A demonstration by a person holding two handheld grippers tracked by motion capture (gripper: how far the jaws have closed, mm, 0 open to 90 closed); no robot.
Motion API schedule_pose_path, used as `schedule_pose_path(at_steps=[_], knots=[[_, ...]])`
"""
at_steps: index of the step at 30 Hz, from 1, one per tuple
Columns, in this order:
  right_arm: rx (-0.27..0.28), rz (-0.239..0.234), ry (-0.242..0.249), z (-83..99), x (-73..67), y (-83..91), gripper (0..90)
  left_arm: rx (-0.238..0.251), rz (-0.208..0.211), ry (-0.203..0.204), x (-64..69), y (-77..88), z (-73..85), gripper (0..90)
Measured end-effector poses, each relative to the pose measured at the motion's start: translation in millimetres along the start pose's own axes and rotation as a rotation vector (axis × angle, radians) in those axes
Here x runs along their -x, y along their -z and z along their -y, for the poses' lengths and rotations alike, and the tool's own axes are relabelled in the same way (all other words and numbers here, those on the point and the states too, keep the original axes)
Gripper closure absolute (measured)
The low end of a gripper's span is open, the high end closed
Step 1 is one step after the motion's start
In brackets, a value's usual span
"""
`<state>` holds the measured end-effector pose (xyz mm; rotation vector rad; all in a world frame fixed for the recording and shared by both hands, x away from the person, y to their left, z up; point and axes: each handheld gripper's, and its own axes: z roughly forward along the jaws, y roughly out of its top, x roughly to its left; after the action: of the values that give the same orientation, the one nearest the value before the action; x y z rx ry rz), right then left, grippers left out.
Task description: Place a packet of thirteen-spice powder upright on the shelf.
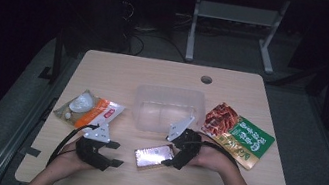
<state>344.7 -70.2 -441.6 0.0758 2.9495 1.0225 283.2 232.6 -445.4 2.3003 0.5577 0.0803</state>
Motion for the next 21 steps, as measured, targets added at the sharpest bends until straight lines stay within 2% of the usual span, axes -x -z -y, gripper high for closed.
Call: schedule_pose_path(at_steps=[11, 21], knots=[[-0.106, 0.019, 0.040, 1.3, -2.7, -17.2, 17.1, -0.003, 0.004, -0.001, -3.7, -2.5, -0.3, 33.7], [-0.128, 0.015, 0.049, 2.1, -6.7, -17.2, 23.0, 0.002, 0.002, 0.012, -6.6, -1.4, 0.3, 33.9]])
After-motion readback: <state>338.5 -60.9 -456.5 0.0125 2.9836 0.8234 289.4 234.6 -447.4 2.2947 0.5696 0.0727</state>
